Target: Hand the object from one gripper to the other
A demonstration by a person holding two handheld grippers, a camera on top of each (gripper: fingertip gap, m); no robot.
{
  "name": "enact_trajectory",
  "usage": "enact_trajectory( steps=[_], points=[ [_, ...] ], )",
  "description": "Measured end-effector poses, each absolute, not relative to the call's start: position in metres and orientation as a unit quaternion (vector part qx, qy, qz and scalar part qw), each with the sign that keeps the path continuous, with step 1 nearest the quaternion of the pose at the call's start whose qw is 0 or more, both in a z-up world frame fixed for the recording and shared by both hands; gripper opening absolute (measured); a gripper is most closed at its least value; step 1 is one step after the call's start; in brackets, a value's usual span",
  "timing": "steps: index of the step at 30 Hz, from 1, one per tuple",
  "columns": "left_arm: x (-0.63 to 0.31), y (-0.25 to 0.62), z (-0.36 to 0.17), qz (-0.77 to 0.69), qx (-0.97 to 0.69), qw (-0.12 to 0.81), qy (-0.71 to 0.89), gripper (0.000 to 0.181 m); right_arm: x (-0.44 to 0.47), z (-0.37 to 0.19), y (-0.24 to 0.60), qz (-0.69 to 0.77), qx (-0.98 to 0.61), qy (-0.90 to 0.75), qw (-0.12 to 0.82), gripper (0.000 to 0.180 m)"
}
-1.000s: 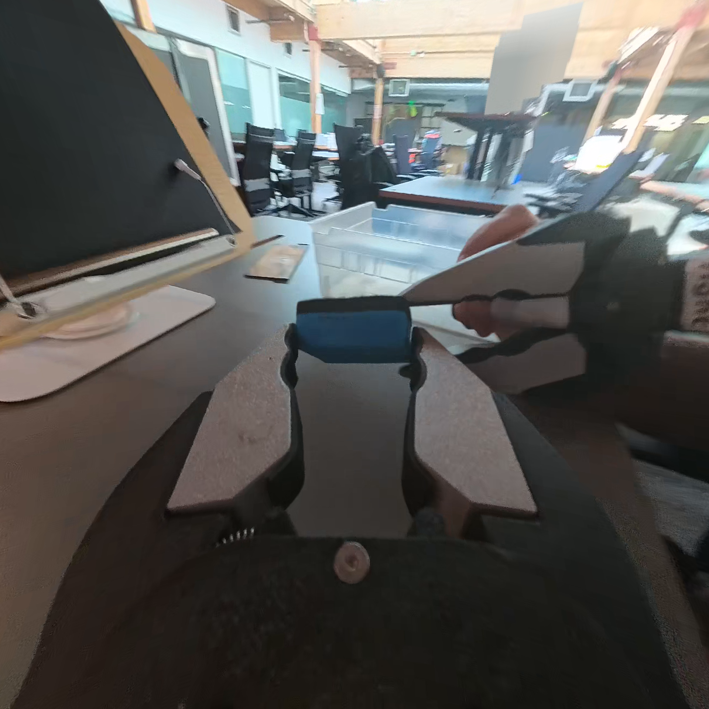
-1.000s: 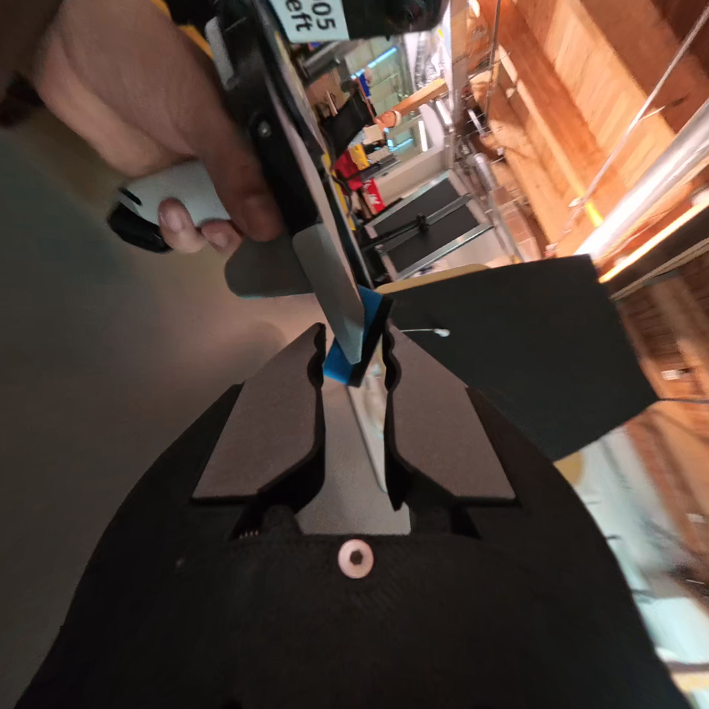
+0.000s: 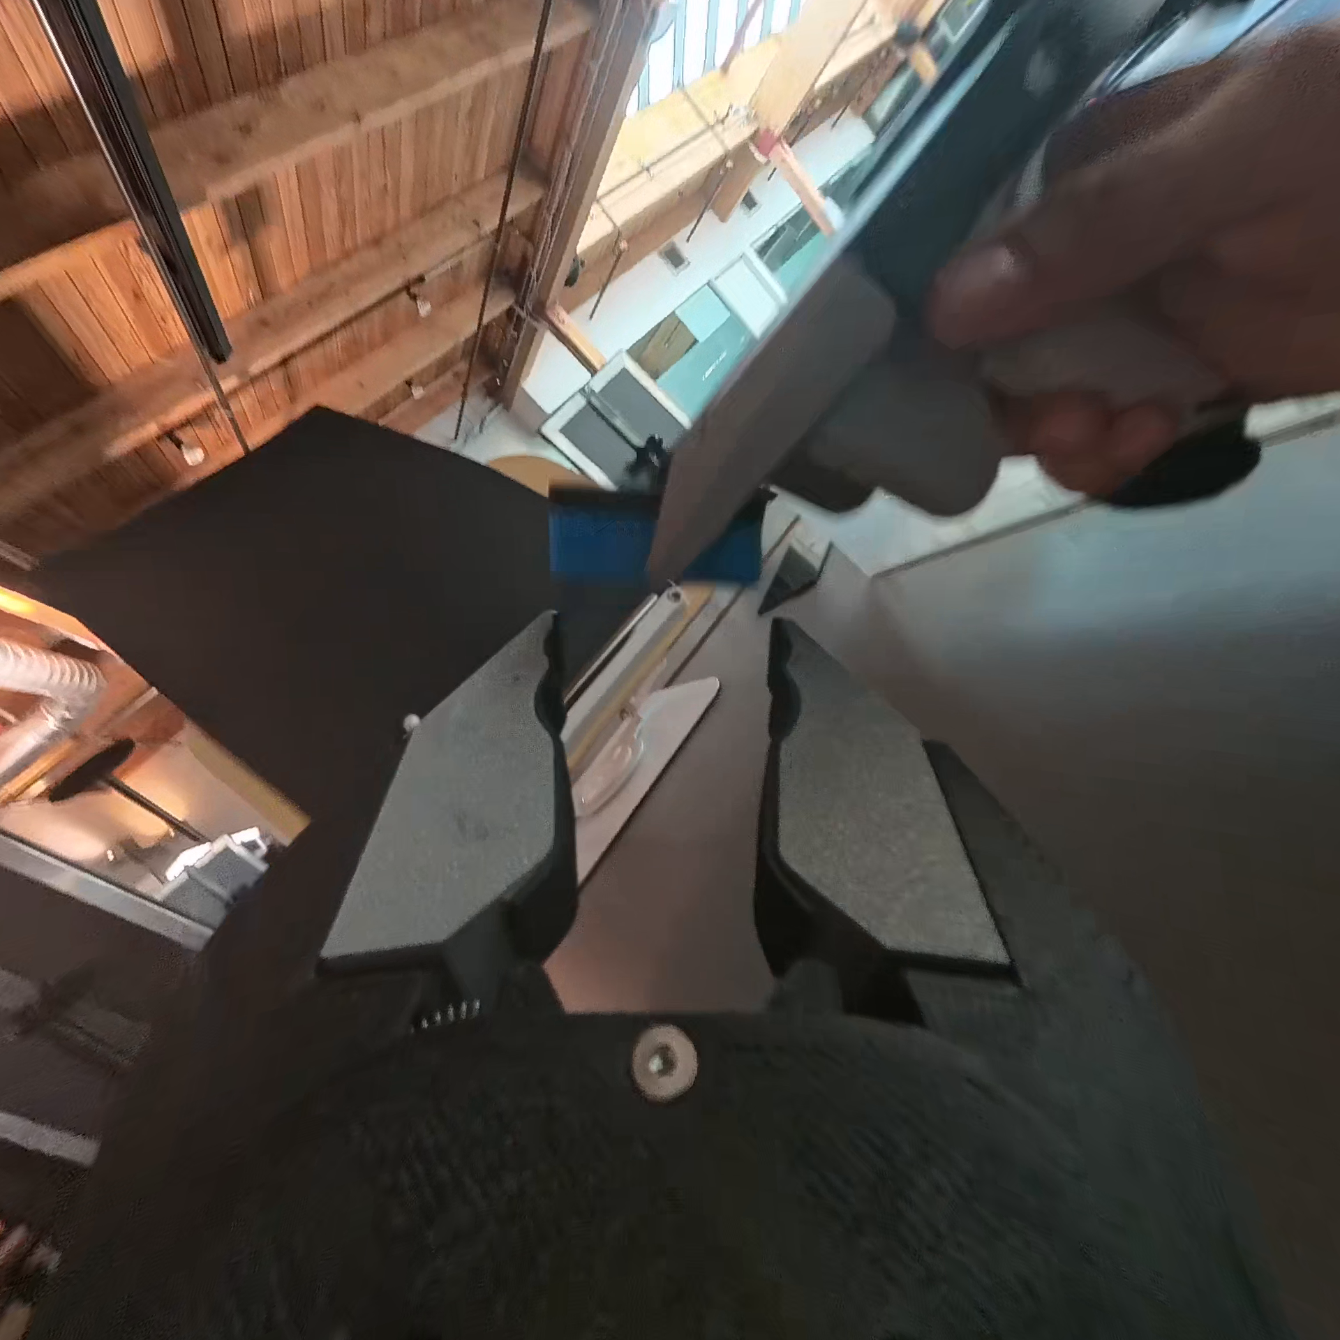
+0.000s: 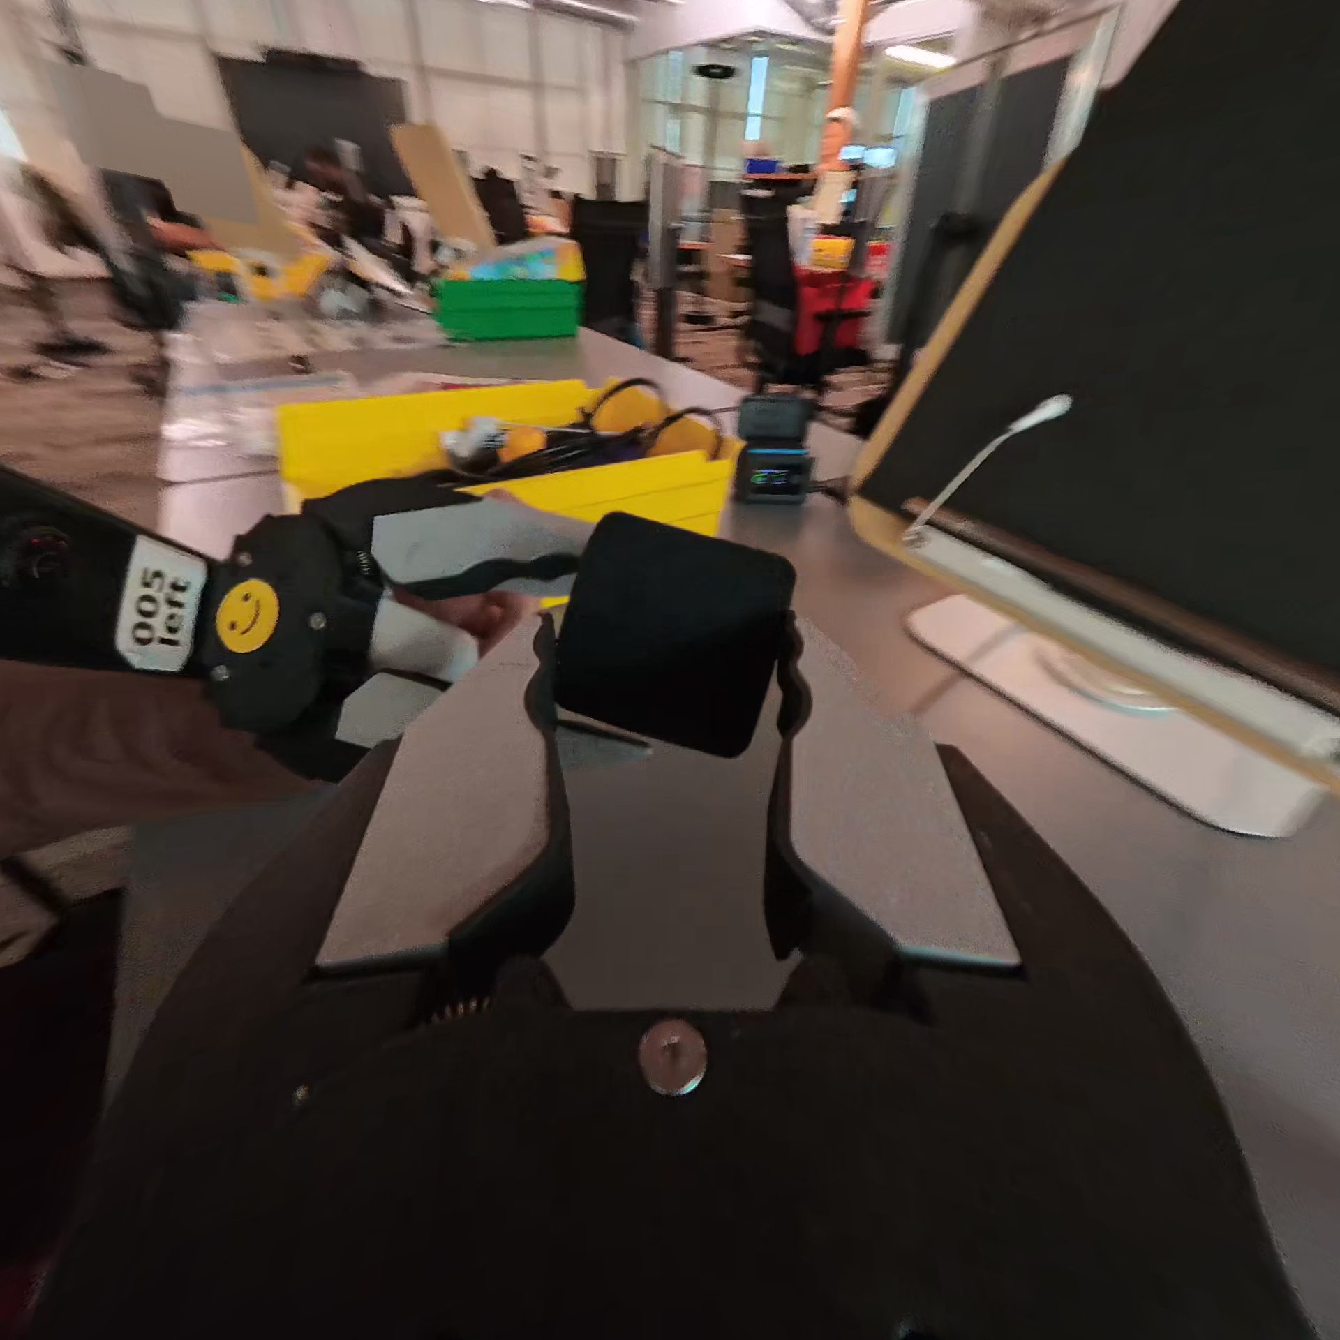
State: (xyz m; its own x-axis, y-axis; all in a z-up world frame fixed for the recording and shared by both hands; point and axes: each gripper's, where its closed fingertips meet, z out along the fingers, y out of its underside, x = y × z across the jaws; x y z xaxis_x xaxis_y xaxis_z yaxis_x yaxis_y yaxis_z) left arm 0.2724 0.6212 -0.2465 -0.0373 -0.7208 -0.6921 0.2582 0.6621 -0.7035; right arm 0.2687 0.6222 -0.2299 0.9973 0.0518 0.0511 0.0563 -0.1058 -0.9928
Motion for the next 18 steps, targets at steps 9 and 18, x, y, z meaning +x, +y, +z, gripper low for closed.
enact_trajectory(
  steps=[9,18],
  points=[
    [0.285,0.640,-0.265,-0.346,-0.249,0.637,0.642,0.038,0.356,-0.117,0.474,-0.401,-0.691,0.046,0.600,0.059],
    [0.288,0.636,-0.276,-0.334,-0.248,0.627,0.659,0.035,0.505,-0.198,0.402,-0.528,-0.702,0.207,0.431,0.060]
  ],
)
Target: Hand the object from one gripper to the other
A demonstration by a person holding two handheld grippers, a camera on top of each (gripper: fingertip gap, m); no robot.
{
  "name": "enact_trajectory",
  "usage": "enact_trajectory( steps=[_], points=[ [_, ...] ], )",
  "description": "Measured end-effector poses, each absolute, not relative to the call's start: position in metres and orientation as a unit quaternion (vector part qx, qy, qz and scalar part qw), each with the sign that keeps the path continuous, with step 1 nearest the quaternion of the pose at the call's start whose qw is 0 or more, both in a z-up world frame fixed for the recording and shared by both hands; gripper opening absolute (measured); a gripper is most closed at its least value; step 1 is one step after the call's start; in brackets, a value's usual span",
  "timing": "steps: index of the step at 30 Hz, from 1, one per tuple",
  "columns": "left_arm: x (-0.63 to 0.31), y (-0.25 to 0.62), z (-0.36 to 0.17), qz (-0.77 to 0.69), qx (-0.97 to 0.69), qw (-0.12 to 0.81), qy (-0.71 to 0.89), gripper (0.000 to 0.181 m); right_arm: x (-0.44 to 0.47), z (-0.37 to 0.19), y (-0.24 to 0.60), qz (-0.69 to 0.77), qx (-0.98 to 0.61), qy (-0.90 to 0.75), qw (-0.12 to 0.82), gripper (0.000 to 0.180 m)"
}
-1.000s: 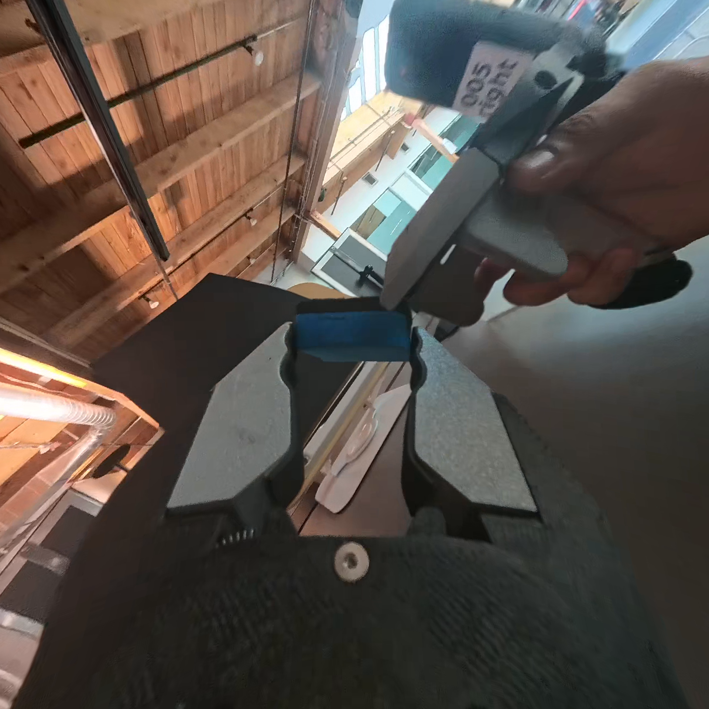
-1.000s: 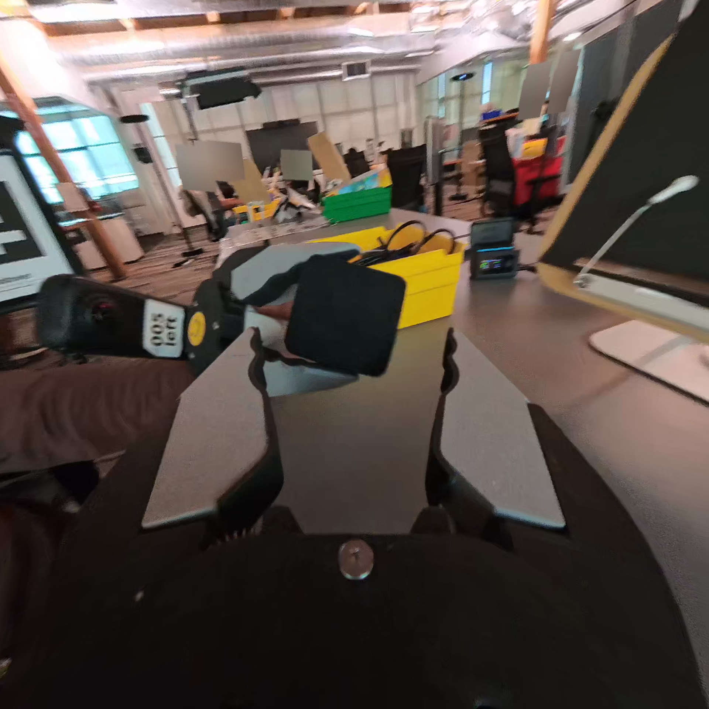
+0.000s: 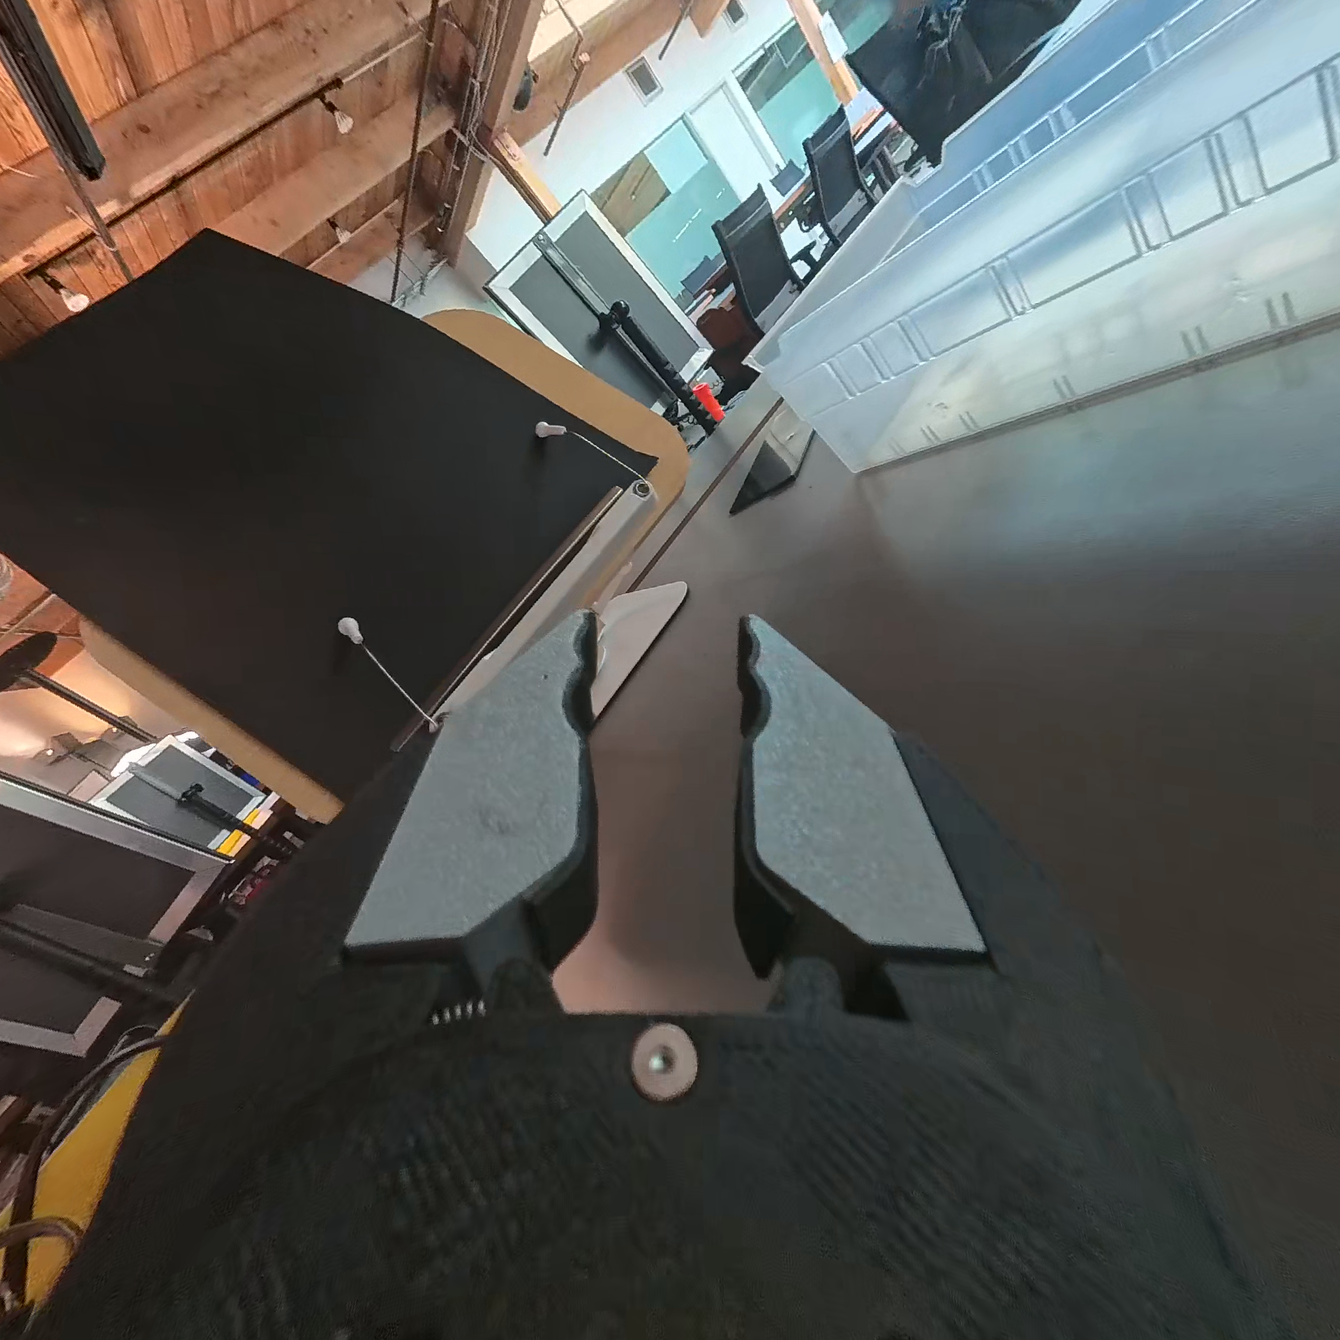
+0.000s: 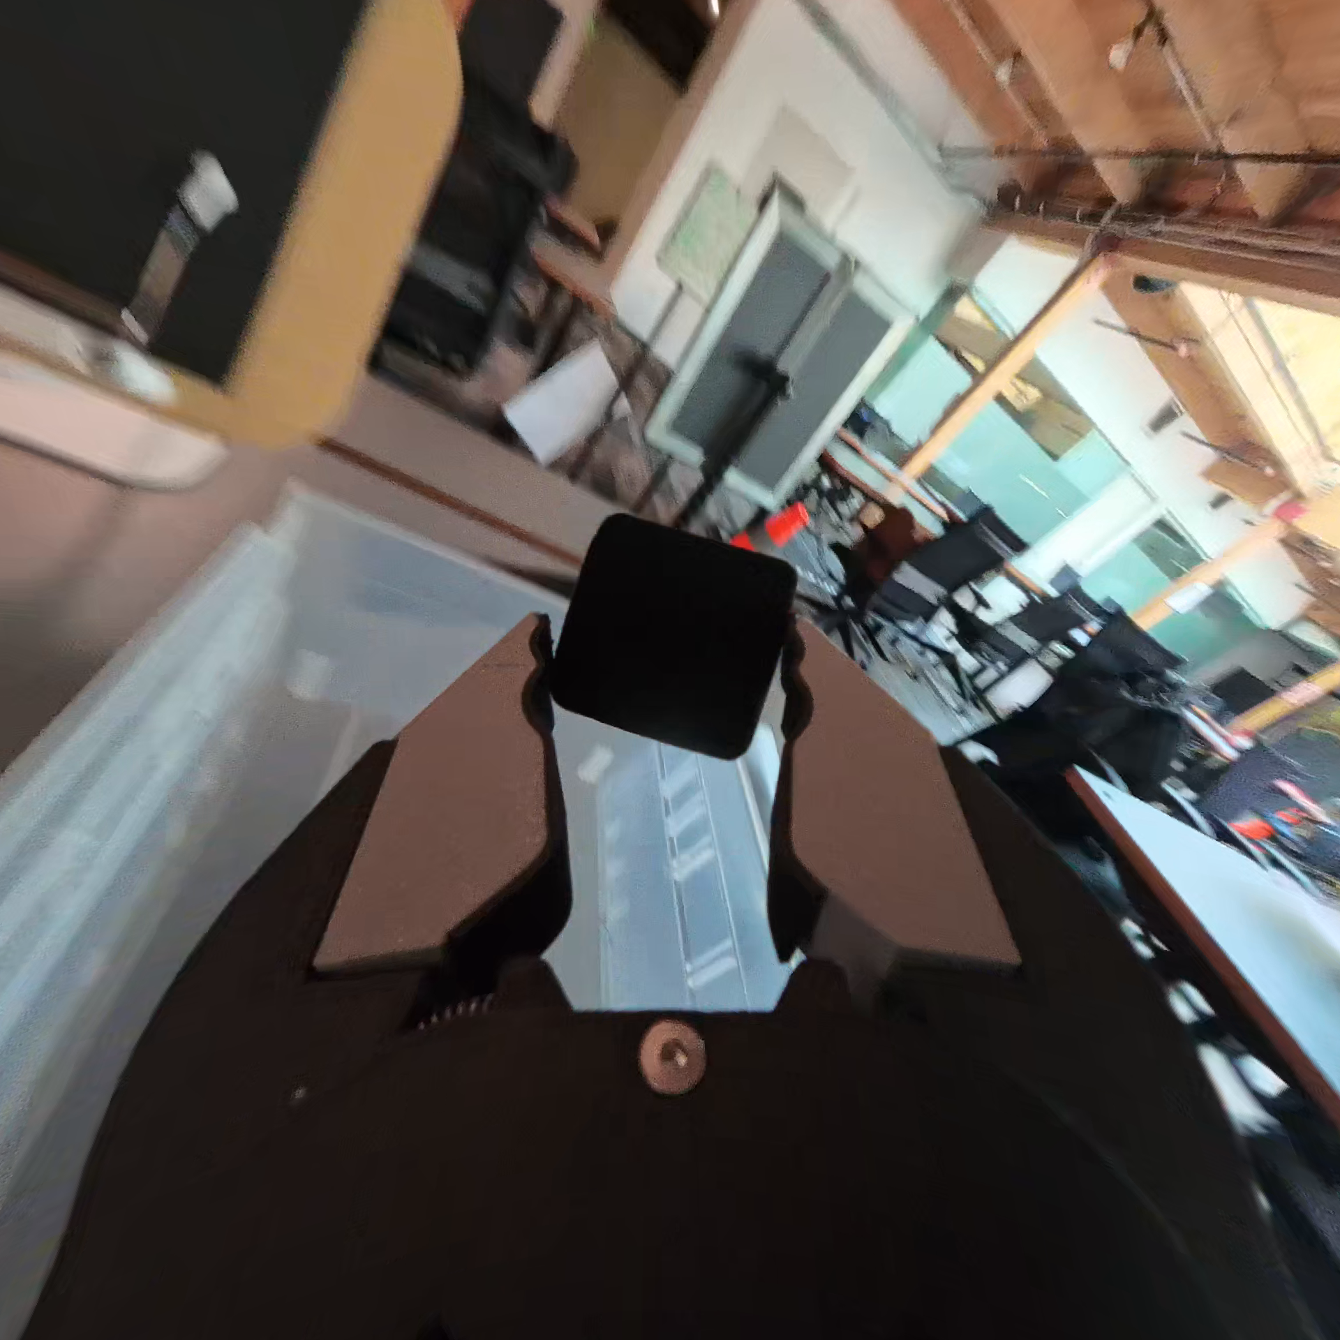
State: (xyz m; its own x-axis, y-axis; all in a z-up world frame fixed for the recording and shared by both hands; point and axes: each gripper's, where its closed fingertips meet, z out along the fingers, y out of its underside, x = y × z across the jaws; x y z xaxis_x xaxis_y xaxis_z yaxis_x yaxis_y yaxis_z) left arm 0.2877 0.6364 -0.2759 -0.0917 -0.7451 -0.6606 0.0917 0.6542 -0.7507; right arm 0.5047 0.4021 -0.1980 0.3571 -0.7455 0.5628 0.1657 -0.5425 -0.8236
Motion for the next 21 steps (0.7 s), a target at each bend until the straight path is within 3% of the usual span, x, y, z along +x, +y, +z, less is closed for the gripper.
enact_trajectory(
  steps=[3,7,8,10,14,18,21],
  points=[
    [0.289,0.638,-0.279,-0.336,-0.254,0.619,0.663,0.035,0.525,-0.232,0.395,-0.498,-0.745,0.232,0.380,0.061],
    [0.291,0.640,-0.281,-0.335,-0.261,0.614,0.666,0.035,0.516,-0.222,0.398,-0.428,-0.738,0.249,0.458,0.064],
    [0.291,0.640,-0.281,-0.335,-0.261,0.613,0.666,0.035,0.517,-0.225,0.395,-0.422,-0.740,0.252,0.458,0.059],
    [0.290,0.638,-0.282,-0.335,-0.258,0.612,0.668,0.035,0.520,-0.235,0.391,-0.418,-0.755,0.250,0.439,0.027],
    [0.290,0.634,-0.287,-0.326,-0.250,0.609,0.679,0.034,0.519,-0.247,0.389,-0.387,-0.770,0.269,0.429,0.045],
    [0.290,0.633,-0.290,-0.325,-0.250,0.602,0.685,0.033,0.489,-0.284,0.393,-0.273,-0.867,0.213,0.358,0.000],
    [0.291,0.633,-0.292,-0.325,-0.252,0.597,0.689,0.032,0.448,-0.305,0.395,-0.149,-0.916,0.167,0.332,0.000]
  ],
)
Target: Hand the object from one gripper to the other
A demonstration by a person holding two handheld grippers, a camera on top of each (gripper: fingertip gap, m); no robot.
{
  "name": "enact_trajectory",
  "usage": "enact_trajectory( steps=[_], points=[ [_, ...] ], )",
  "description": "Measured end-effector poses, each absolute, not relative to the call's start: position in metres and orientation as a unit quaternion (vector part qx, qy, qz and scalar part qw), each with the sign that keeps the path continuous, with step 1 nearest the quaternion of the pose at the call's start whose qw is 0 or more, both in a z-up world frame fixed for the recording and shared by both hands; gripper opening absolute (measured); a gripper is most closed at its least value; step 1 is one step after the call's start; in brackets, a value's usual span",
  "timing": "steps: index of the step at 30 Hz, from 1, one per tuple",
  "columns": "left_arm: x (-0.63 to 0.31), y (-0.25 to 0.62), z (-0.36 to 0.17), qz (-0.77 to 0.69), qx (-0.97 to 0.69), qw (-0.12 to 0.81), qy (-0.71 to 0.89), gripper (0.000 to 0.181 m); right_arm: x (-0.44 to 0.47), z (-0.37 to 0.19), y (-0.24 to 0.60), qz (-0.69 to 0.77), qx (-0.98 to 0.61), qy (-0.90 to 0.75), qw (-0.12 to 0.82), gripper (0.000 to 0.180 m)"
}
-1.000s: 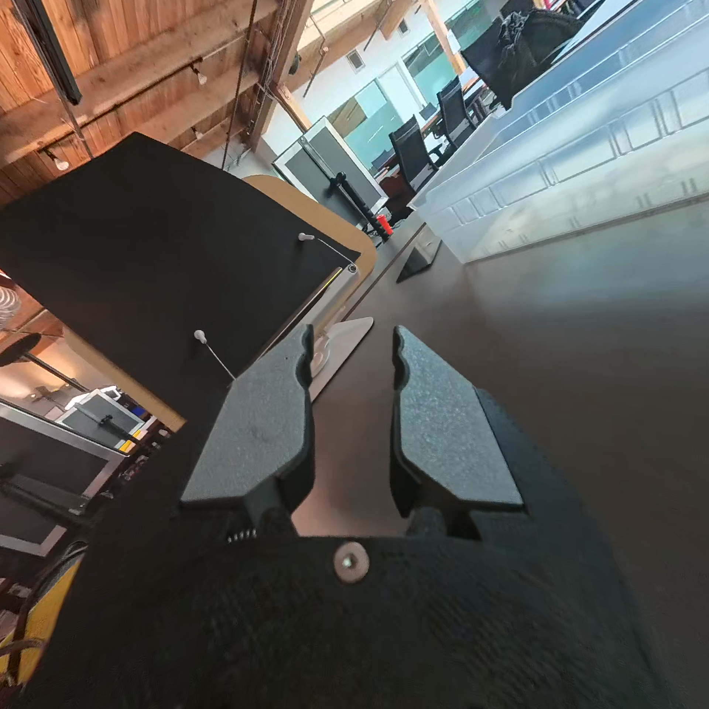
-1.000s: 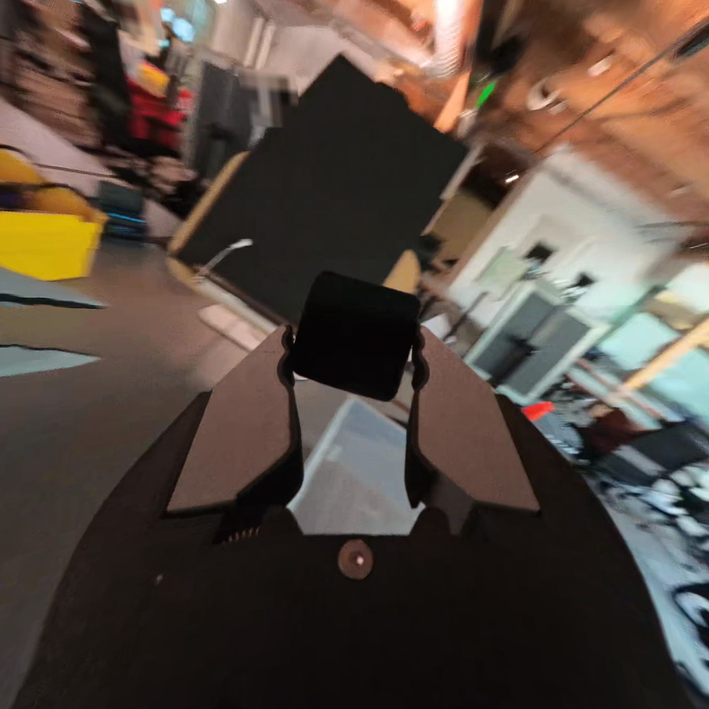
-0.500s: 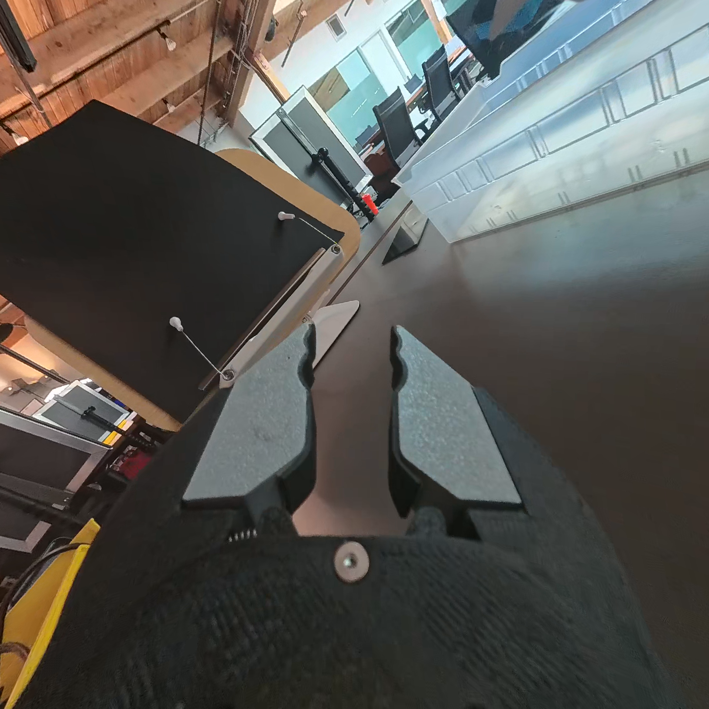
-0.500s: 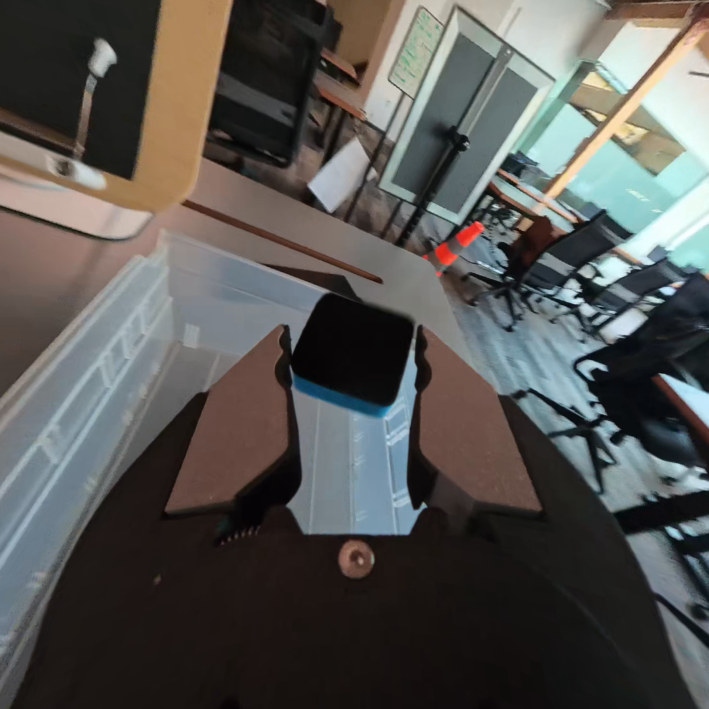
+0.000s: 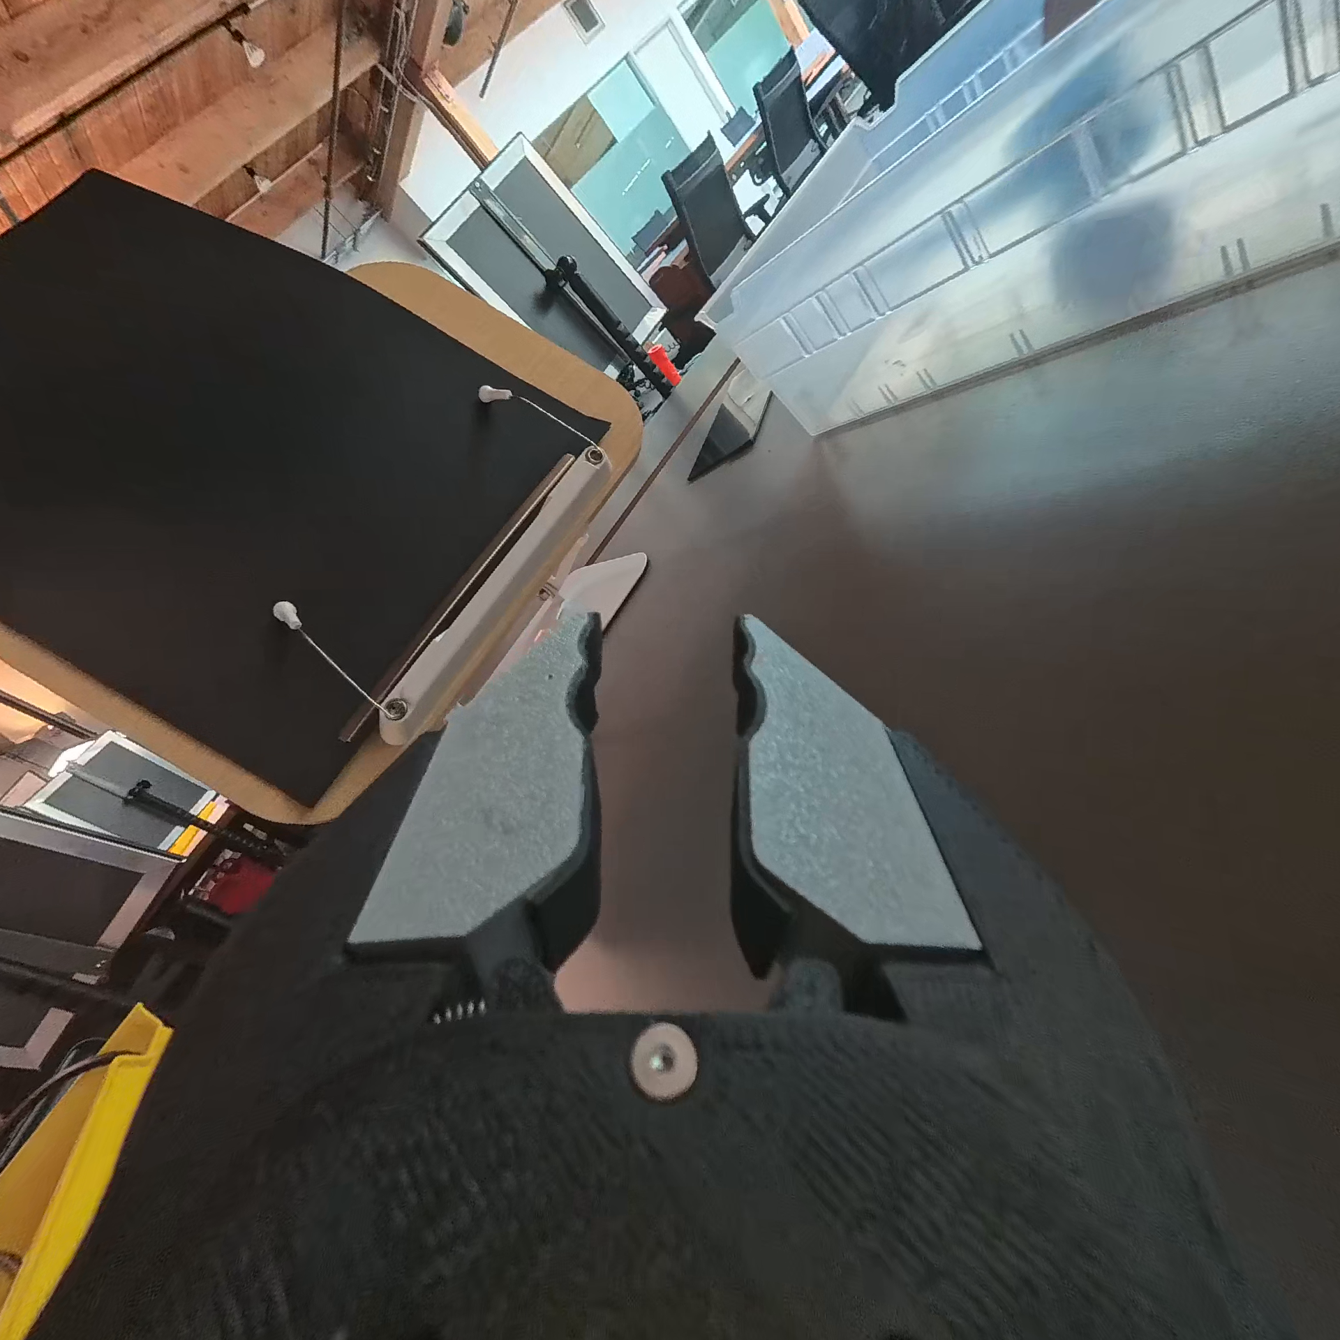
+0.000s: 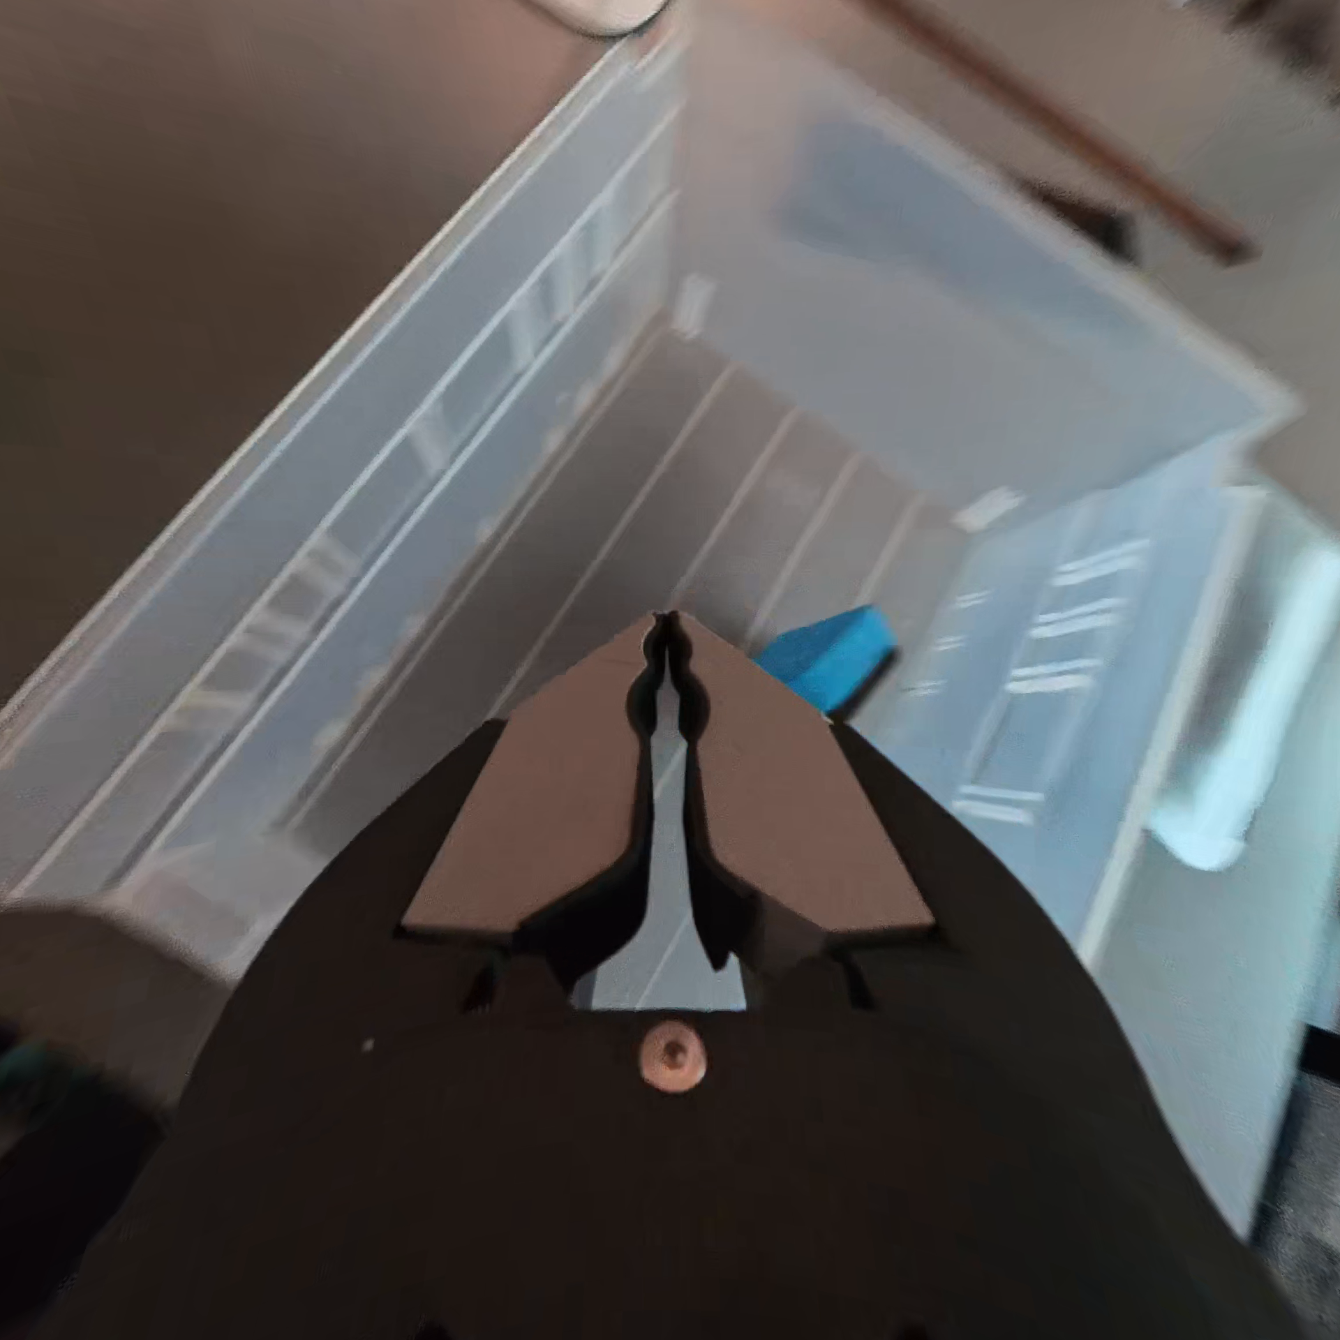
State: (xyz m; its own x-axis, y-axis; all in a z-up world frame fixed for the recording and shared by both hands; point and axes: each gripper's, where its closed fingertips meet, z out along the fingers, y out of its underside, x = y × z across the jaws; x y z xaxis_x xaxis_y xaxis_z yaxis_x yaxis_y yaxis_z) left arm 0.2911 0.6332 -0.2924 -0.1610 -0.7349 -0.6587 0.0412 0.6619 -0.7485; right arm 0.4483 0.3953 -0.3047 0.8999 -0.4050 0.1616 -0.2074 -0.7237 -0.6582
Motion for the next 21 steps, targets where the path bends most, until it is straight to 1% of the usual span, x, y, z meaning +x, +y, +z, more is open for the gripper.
enact_trajectory(
  steps=[3,4,6,8,10,12,13,14,15,17,21],
  points=[
    [0.291,0.632,-0.295,-0.322,-0.249,0.593,0.695,0.031,0.414,-0.324,0.388,-0.053,-0.945,0.140,0.290,0.000],
    [0.291,0.631,-0.296,-0.321,-0.248,0.592,0.697,0.031,0.412,-0.334,0.379,-0.054,-0.955,0.138,0.256,0.000],
    [0.291,0.629,-0.299,-0.319,-0.245,0.589,0.701,0.031,0.430,-0.357,0.357,-0.108,-0.969,0.143,0.171,0.000],
    [0.292,0.628,-0.300,-0.319,-0.244,0.586,0.704,0.032,0.436,-0.375,0.352,-0.098,-0.975,0.152,0.130,0.000],
    [0.292,0.627,-0.303,-0.320,-0.246,0.582,0.706,0.031,0.465,-0.368,0.377,-0.145,-0.955,0.162,0.204,0.000],
    [0.294,0.628,-0.305,-0.315,-0.247,0.582,0.708,0.031,0.511,-0.354,0.365,-0.252,-0.918,0.242,0.186,0.000],
    [0.294,0.629,-0.305,-0.313,-0.247,0.583,0.708,0.030,0.530,-0.333,0.358,-0.334,-0.888,0.254,0.190,0.000],
    [0.294,0.629,-0.305,-0.313,-0.246,0.583,0.708,0.030,0.539,-0.306,0.357,-0.401,-0.853,0.252,0.219,0.000],
    [0.294,0.629,-0.305,-0.313,-0.247,0.583,0.708,0.030,0.537,-0.285,0.364,-0.426,-0.835,0.236,0.256,0.000],
    [0.294,0.630,-0.304,-0.316,-0.251,0.581,0.707,0.030,0.519,-0.261,0.382,-0.408,-0.829,0.207,0.320,0.000],
    [0.294,0.631,-0.305,-0.320,-0.262,0.575,0.706,0.030,0.479,-0.231,0.398,-0.357,-0.830,0.184,0.387,0.000]
  ],
)
